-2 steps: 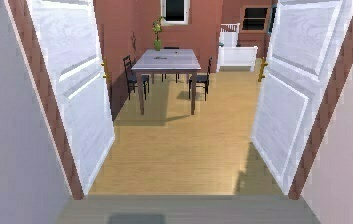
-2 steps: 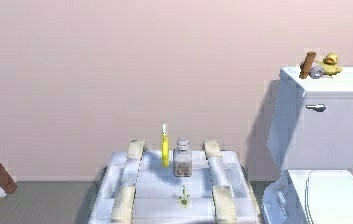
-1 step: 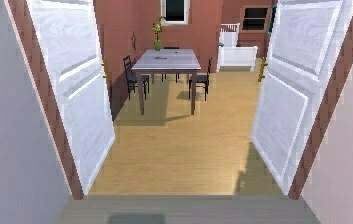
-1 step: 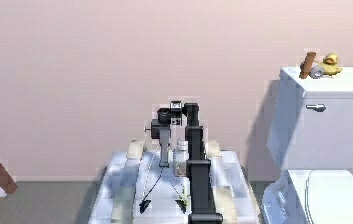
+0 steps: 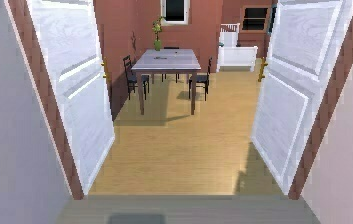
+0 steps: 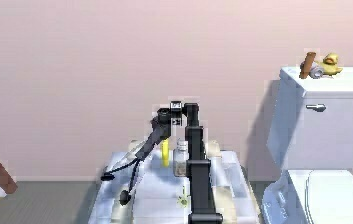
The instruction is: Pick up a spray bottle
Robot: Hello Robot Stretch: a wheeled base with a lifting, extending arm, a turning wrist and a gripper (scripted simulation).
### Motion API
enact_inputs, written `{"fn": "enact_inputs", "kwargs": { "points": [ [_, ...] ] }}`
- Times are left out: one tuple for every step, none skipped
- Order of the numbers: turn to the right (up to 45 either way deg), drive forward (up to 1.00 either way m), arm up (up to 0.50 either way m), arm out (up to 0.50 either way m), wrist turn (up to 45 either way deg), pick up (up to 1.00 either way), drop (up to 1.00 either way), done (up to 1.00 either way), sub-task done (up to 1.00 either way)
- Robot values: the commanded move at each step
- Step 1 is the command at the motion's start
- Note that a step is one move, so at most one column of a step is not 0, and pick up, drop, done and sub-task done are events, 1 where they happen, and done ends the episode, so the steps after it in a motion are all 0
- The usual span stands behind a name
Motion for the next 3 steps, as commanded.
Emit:
{"fn": "enact_inputs", "kwargs": {
  "points": [
    [0.0,0.00,0.00,0.00,45.0,0.00,0.00,0.00,0.00],
    [0.0,0.00,0.00,0.00,45.0,0.00,0.00,0.00,0.00],
    [0.0,0.00,0.00,0.00,36.0,0.00,0.00,0.00,0.00]
  ]
}}
